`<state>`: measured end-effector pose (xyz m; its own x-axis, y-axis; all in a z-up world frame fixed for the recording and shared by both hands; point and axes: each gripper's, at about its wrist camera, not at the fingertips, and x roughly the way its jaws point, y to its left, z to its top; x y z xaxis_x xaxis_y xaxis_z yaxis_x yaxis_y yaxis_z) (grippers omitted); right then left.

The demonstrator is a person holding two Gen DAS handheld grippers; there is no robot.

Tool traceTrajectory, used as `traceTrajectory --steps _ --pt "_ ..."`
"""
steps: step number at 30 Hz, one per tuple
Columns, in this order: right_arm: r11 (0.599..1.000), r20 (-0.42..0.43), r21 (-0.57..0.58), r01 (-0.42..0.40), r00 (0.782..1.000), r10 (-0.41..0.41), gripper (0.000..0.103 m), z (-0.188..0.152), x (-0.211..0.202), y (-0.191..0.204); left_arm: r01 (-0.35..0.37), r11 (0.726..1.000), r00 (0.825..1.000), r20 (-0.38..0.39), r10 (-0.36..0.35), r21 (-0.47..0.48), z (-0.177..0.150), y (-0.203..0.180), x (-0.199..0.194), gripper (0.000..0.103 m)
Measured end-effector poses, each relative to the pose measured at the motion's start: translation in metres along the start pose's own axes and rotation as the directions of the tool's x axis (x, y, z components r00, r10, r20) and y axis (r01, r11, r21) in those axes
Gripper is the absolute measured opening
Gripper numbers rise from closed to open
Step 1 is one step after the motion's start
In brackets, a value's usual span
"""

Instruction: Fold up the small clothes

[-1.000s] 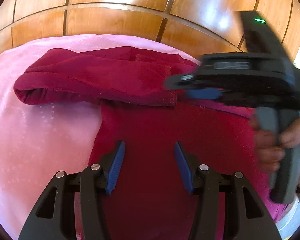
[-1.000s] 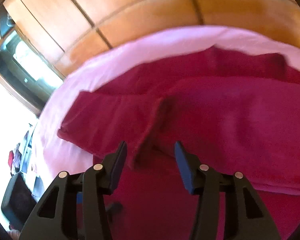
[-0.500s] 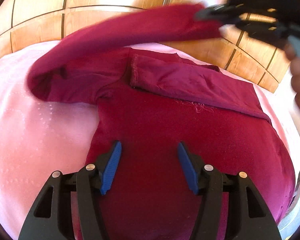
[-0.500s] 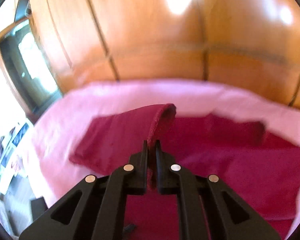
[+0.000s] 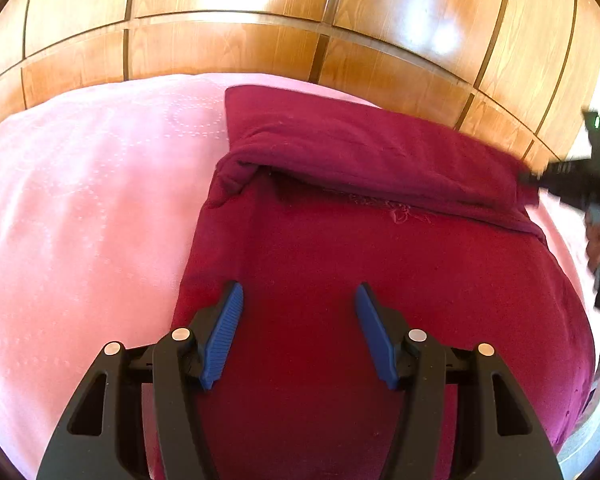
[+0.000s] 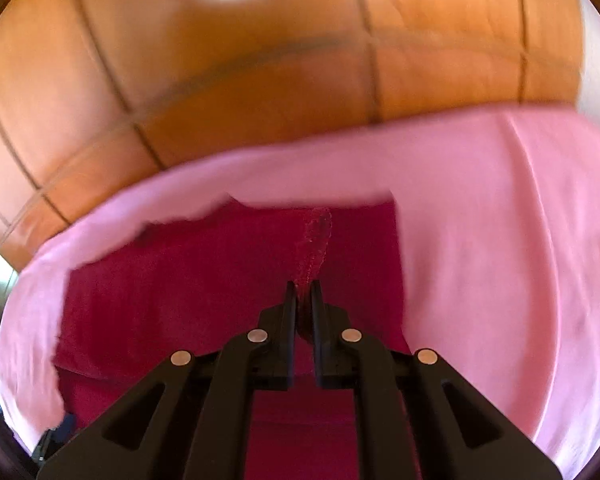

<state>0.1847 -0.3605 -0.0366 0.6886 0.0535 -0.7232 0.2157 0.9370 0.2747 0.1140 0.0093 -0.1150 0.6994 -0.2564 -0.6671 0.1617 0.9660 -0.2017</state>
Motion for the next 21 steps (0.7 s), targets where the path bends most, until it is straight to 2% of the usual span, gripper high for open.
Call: traceTrajectory --steps 1,3,5,8,10,15,18,20,21 --pt "1.000 -0.018 0.017 -0.006 1.000 0.006 0.006 -0.004 0.007 -0.005 -0.006 1.000 1.000 -0.011 0.006 0.003 0.001 -0.001 0.000 0.058" --pt "0.998 -0.030 0.058 -0.018 0.999 0.020 0.020 -0.010 0.015 -0.015 -0.015 1.000 0.999 -0.041 0.016 0.013 0.008 -0.004 -0.003 0.058" --pt "0.997 -0.021 0.070 -0.028 0.999 0.030 0.030 -0.011 0.013 -0.019 -0.008 1.000 0.999 -0.049 0.009 0.009 0.015 -0.004 -0.009 0.058" --pt "0.998 0.018 0.056 -0.031 0.999 0.030 0.039 -0.013 -0.003 -0.017 -0.007 1.000 1.000 0.008 0.007 -0.005 0.038 -0.005 -0.021 0.058" --pt "0.998 0.045 0.041 -0.046 0.998 0.044 0.041 -0.011 -0.017 -0.014 -0.005 1.000 0.999 0.034 0.005 -0.002 0.052 -0.008 -0.022 0.058" --pt "0.998 0.051 -0.029 -0.061 0.997 0.063 0.048 -0.001 -0.014 0.017 -0.032 0.999 0.998 0.053 0.032 -0.005 0.093 -0.017 0.010 0.058" --pt "0.997 0.031 -0.060 -0.040 0.999 0.042 0.058 0.002 0.005 0.031 -0.040 0.999 0.999 0.023 0.040 -0.017 0.111 -0.017 0.038 0.058" --pt "0.997 0.017 -0.067 -0.023 1.000 0.024 0.060 0.001 0.015 0.029 -0.063 0.998 0.998 0.002 0.063 -0.013 0.114 -0.015 0.053 0.058" --pt "0.997 0.013 -0.078 -0.008 1.000 0.009 0.065 0.000 0.021 0.030 -0.079 0.997 0.997 -0.023 0.079 -0.006 0.112 -0.012 0.065 0.058"
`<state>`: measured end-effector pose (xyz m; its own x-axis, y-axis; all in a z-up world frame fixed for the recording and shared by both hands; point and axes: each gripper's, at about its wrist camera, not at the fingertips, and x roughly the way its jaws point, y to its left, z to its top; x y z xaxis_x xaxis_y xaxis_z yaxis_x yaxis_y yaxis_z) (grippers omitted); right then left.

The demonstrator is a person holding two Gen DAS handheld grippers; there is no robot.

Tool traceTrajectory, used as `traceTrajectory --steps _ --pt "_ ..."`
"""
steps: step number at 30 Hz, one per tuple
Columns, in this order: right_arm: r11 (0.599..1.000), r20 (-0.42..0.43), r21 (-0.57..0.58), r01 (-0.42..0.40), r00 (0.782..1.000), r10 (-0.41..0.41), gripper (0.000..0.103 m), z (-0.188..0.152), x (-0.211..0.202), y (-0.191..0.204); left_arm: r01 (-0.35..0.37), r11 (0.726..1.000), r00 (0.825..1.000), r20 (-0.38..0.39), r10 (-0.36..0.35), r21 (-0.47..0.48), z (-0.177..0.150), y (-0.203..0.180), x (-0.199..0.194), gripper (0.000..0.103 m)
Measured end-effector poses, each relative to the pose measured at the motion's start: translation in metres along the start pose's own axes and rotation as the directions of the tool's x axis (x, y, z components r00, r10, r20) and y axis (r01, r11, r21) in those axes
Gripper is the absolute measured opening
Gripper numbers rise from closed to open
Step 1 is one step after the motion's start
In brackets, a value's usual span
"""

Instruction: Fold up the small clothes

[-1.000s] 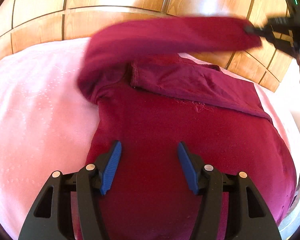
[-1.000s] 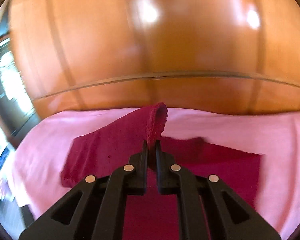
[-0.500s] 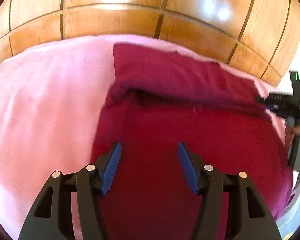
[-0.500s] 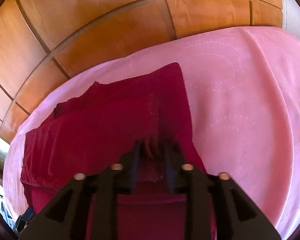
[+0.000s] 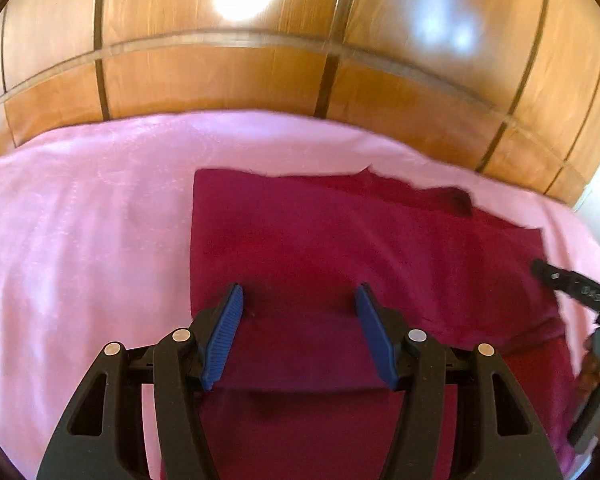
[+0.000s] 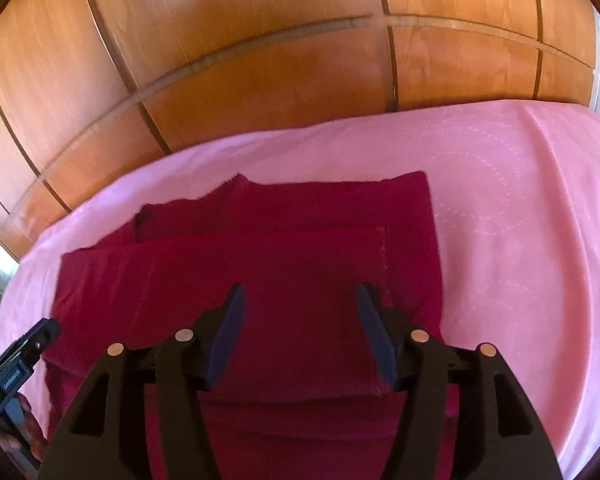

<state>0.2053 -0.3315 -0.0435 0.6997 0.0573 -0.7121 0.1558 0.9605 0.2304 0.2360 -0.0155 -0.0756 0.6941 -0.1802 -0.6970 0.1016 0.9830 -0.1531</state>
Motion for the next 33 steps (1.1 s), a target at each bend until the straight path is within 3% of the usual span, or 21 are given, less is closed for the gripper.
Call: traceTrajectory --steps 2,6,9,10,11,17,27,31,32,33 --pt "0.999 -0.016 -0.029 0.021 1.000 -0.021 0.067 -0.009 0.014 0.003 -0.024 1.000 0.999 -0.046 0.024 0.003 -0.008 0.004 0.016 0.058" --pt "0.992 0.030 -0.111 0.061 0.998 -0.058 0.079 -0.025 0.023 0.016 -0.029 0.999 0.999 -0.025 0.029 -0.023 -0.014 0.011 0.010 0.058" --pt "0.993 0.034 -0.108 0.054 0.998 -0.051 0.081 -0.026 0.024 0.015 -0.024 0.997 1.000 0.004 0.025 -0.075 -0.010 0.019 -0.008 0.058" --pt "0.993 0.036 -0.106 0.047 0.998 -0.044 0.081 -0.026 0.024 0.013 -0.031 0.996 0.999 0.016 0.033 -0.082 -0.008 0.021 -0.014 0.063" --pt "0.994 0.036 -0.103 0.041 0.999 -0.037 0.083 -0.026 0.024 0.013 -0.032 0.996 0.999 0.026 0.034 -0.088 -0.006 0.024 -0.018 0.075" --pt "0.993 0.036 -0.113 0.045 0.999 -0.041 0.086 -0.027 0.023 0.016 -0.049 0.996 0.997 0.062 0.054 -0.073 0.002 0.046 -0.031 0.077" --pt "0.992 0.035 -0.117 0.043 0.999 -0.039 0.088 -0.026 0.025 0.016 0.052 0.996 0.999 -0.004 -0.053 -0.076 0.014 0.068 -0.004 0.077" --pt "0.992 0.035 -0.117 0.045 0.999 -0.041 0.089 -0.026 0.025 0.016 0.150 0.978 0.986 -0.050 -0.159 -0.141 0.023 0.079 0.016 0.070" --pt "0.992 0.035 -0.117 0.046 0.998 -0.042 0.089 -0.026 0.025 0.016 0.188 0.967 0.977 -0.068 -0.202 -0.171 0.026 0.083 0.024 0.063" --pt "0.992 0.035 -0.119 0.048 0.998 -0.044 0.089 -0.026 0.025 0.016 0.209 0.959 0.970 -0.079 -0.228 -0.193 0.028 0.085 0.030 0.048"
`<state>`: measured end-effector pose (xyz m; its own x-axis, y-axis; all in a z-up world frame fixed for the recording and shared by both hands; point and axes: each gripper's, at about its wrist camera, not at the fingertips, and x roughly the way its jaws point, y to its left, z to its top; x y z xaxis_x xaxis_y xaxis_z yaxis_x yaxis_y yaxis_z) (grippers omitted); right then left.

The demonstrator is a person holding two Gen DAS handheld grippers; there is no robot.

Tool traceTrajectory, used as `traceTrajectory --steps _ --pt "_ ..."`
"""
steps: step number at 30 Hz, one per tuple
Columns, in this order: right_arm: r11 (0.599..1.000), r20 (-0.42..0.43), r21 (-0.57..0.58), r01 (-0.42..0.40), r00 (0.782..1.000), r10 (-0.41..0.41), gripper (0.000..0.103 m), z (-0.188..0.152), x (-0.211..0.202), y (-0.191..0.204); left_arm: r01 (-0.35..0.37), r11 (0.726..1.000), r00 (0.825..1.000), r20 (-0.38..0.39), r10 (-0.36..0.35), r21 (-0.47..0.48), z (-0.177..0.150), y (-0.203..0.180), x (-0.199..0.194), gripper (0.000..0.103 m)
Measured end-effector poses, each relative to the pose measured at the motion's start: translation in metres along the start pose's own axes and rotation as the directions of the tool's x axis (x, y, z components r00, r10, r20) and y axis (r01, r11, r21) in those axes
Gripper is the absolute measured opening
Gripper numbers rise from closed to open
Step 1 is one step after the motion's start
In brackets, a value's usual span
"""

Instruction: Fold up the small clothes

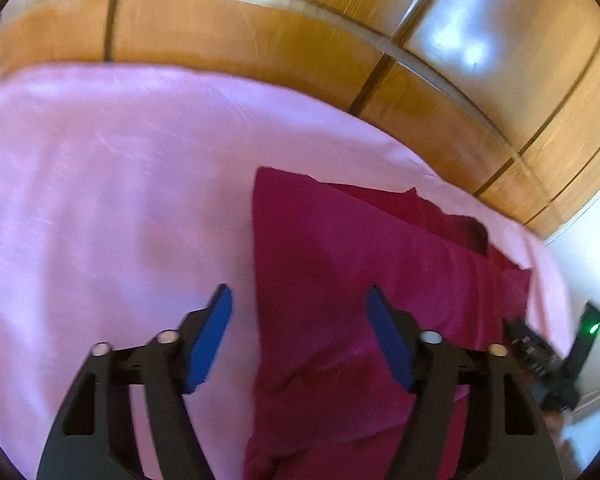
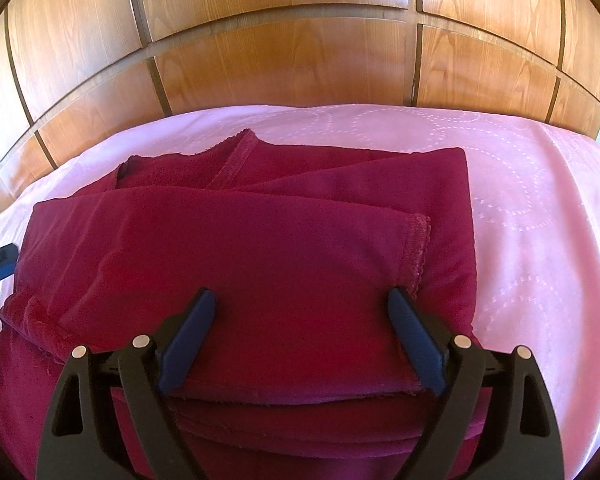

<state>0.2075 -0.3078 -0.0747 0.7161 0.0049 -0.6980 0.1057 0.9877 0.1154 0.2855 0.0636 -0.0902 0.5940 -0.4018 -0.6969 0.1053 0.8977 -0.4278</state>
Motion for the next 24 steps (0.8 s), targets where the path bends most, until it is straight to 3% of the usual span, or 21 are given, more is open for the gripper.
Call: traceTrajectory --steps 1,3,7,9,11,14,17,18,24 --pt "1.000 0.000 -0.002 0.002 1.000 -0.002 0.089 0.000 0.000 0.000 0.021 1.000 1.000 -0.016 -0.021 -0.013 0.003 0.002 0.005 0.041" --pt "1.000 -0.001 -0.004 0.007 1.000 -0.007 0.089 0.000 0.000 0.001 0.046 0.999 0.999 -0.018 -0.047 -0.017 0.007 0.003 0.010 0.015" --pt "0.999 -0.008 -0.029 0.029 1.000 -0.030 0.089 0.002 -0.002 0.007 0.020 1.000 0.998 0.055 -0.021 0.013 0.004 -0.005 -0.003 0.011" --pt "0.999 -0.005 -0.045 0.018 1.000 -0.018 0.090 0.005 -0.006 0.011 -0.063 0.997 0.995 0.079 0.059 0.050 0.000 -0.010 -0.002 0.011" --pt "0.998 -0.008 -0.066 0.006 1.000 -0.007 0.092 0.004 -0.005 0.017 -0.186 0.979 0.981 0.077 0.179 0.088 -0.007 -0.011 0.012 0.011" --pt "0.993 -0.036 -0.116 0.033 0.999 -0.037 0.098 0.003 0.007 0.026 -0.232 0.968 0.971 0.076 0.225 0.092 -0.012 -0.013 0.023 0.015" --pt "0.994 -0.046 -0.105 0.015 0.999 -0.020 0.100 0.003 0.013 0.022 -0.370 0.922 0.927 0.114 0.357 0.114 -0.014 -0.025 0.014 0.050" --pt "0.994 -0.044 -0.105 0.012 0.999 -0.017 0.100 0.003 0.013 0.022 -0.392 0.914 0.917 0.126 0.379 0.102 -0.016 -0.024 0.003 0.052" --pt "0.994 -0.048 -0.110 0.019 0.999 -0.025 0.100 0.003 0.014 0.021 -0.367 0.927 0.922 0.167 0.350 0.083 -0.067 -0.022 -0.065 0.054"
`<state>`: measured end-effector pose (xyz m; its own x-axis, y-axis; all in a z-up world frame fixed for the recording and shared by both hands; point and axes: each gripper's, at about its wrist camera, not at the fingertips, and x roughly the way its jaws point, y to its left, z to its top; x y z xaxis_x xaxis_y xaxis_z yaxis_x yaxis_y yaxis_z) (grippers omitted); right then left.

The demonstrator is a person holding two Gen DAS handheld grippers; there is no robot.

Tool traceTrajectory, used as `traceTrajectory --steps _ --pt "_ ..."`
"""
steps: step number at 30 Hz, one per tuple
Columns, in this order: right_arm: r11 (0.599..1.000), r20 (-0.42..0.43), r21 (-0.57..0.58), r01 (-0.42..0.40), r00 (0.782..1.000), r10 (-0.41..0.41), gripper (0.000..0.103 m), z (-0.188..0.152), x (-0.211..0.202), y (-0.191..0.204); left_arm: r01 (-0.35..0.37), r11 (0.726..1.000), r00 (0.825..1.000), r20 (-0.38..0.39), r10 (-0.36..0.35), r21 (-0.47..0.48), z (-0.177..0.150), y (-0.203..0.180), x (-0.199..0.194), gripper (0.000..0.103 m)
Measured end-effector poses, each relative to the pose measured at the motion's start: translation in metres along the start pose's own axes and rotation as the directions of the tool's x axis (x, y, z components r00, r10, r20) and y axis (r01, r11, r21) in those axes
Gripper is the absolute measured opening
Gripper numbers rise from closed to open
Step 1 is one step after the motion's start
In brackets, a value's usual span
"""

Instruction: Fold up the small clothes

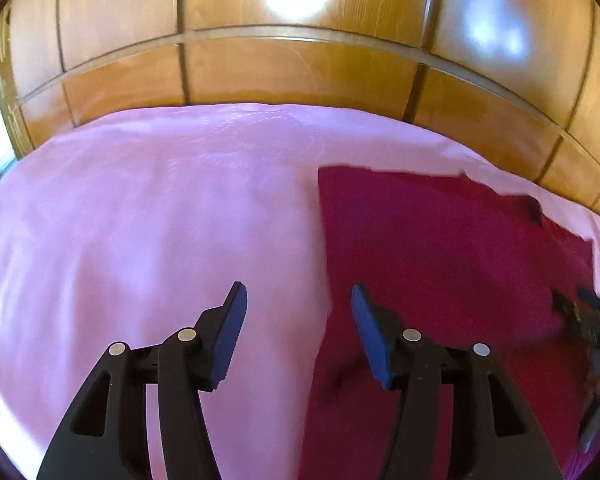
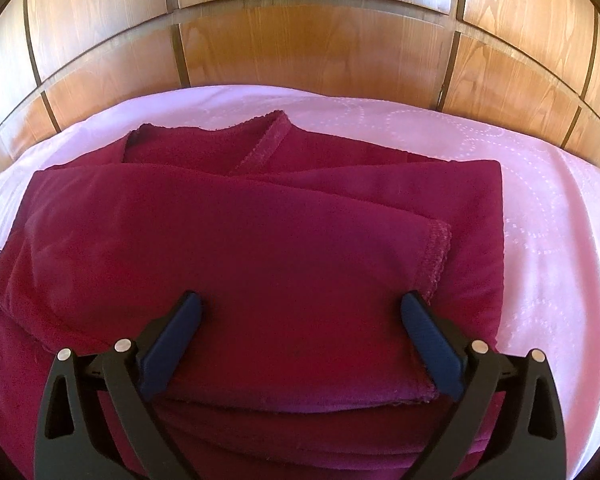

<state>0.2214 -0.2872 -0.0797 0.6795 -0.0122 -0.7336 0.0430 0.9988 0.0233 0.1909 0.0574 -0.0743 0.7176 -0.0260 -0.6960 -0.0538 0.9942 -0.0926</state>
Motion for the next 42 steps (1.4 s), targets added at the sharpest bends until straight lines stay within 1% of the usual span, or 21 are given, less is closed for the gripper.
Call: traceTrajectory --steps 4,5,6,9,11,13,15,18,20,23,27,29,31,37,39,42 --pt "1.000 -0.006 -0.011 0.017 1.000 -0.017 0.100 0.001 -0.001 0.002 0.011 1.000 1.000 0.007 -0.011 0.005 -0.037 0.009 -0.040 0.055" --pt "1.000 -0.007 -0.014 0.024 1.000 -0.024 0.100 0.001 -0.001 0.003 0.015 1.000 1.000 0.005 -0.015 -0.001 -0.043 0.011 -0.044 0.062" --pt "0.999 -0.006 -0.021 0.037 0.999 -0.037 0.100 0.001 -0.002 0.005 0.023 1.000 1.000 0.004 -0.023 -0.011 -0.053 0.014 -0.052 0.064" --pt "0.995 -0.005 -0.043 0.091 0.996 -0.092 0.100 0.001 -0.004 0.012 0.026 1.000 1.000 -0.008 -0.026 -0.004 -0.071 0.013 -0.063 0.064" --pt "0.991 -0.024 -0.044 0.123 0.992 -0.124 0.100 0.001 -0.007 0.015 0.021 1.000 1.000 -0.012 -0.021 0.006 -0.080 0.010 -0.069 0.064" --pt "0.990 -0.048 -0.034 0.136 0.989 -0.138 0.101 0.001 -0.012 0.016 0.023 1.000 1.000 0.005 -0.023 0.015 -0.085 0.008 -0.080 0.064" --pt "0.989 -0.060 -0.021 0.148 0.987 -0.149 0.101 0.000 -0.018 0.016 0.003 0.999 1.000 0.027 -0.004 0.046 -0.089 0.004 -0.089 0.064" --pt "0.990 -0.052 -0.002 0.139 0.989 -0.139 0.101 -0.008 -0.034 0.019 -0.015 0.998 0.999 0.034 0.012 0.068 -0.097 0.005 -0.098 0.064" --pt "0.992 -0.026 -0.011 0.126 0.992 -0.127 0.101 -0.017 -0.049 0.022 -0.018 0.998 1.000 0.024 0.016 0.061 -0.102 0.006 -0.098 0.064" --pt "0.998 -0.016 -0.014 0.065 0.998 -0.066 0.101 -0.030 -0.069 0.025 -0.025 0.999 1.000 0.006 0.025 0.041 -0.108 0.009 -0.095 0.064" --pt "0.997 0.000 -0.067 0.030 1.000 -0.030 0.101 -0.060 -0.100 0.030 -0.031 0.999 0.999 -0.023 0.031 0.009 -0.114 0.013 -0.091 0.064" --pt "0.997 -0.007 -0.078 0.014 1.000 -0.015 0.101 -0.072 -0.109 0.029 -0.026 1.000 0.999 -0.023 0.026 0.004 -0.115 0.014 -0.091 0.064" --pt "0.997 -0.052 -0.076 -0.011 0.999 0.007 0.101 -0.091 -0.115 0.024 -0.022 1.000 1.000 -0.013 0.022 -0.004 -0.113 0.016 -0.093 0.064" --pt "1.000 -0.099 -0.012 -0.017 0.995 0.016 0.101 -0.144 -0.132 0.009 -0.014 1.000 1.000 0.010 0.013 0.019 -0.111 0.011 -0.104 0.064" --pt "1.000 -0.100 0.001 -0.015 0.995 0.015 0.101 -0.163 -0.142 0.005 -0.015 0.999 1.000 0.023 0.014 0.034 -0.112 0.008 -0.108 0.064" --pt "1.000 -0.096 0.005 -0.009 0.995 0.009 0.101 -0.180 -0.157 0.000 -0.003 0.999 1.000 0.026 0.001 0.054 -0.113 0.004 -0.111 0.064"
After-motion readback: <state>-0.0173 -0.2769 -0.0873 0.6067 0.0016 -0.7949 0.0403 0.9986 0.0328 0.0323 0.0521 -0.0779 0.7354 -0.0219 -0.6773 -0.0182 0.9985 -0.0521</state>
